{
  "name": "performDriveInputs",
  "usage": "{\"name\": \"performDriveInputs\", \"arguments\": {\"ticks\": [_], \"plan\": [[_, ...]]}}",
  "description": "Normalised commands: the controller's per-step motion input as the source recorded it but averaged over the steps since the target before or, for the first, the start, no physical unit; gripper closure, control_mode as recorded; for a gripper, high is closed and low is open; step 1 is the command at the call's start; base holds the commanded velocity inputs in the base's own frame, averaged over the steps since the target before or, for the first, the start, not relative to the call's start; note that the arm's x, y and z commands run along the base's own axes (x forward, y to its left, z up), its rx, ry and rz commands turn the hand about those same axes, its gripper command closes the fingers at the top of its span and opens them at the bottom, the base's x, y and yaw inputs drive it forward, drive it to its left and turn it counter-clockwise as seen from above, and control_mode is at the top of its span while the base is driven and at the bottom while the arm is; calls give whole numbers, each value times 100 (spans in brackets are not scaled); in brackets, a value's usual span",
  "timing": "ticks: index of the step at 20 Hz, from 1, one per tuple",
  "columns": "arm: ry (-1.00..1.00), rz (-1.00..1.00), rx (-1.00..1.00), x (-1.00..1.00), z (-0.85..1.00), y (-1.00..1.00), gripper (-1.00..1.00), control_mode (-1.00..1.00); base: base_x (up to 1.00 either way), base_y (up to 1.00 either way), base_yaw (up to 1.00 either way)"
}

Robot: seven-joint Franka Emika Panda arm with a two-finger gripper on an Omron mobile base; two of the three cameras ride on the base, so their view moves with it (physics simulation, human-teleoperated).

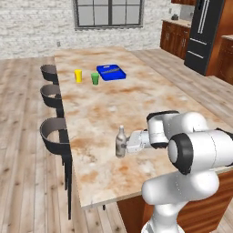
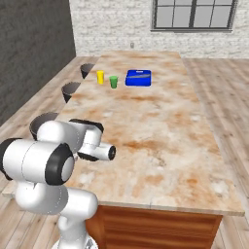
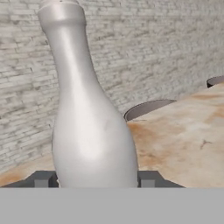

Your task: Place the drinks on the dining counter in a tight cluster.

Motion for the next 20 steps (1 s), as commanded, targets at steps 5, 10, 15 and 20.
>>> {"name": "performDriveInputs", "arguments": {"ticks": [5,10,15,20], "plan": [[0,0,0,0,0,0,-100,-100,0,0,0],[0,0,0,0,0,0,-100,-100,0,0,0],[0,0,0,0,0,0,-100,-100,0,0,0],[0,-1,0,-15,9,-22,-100,-100,0,0,0]]}}
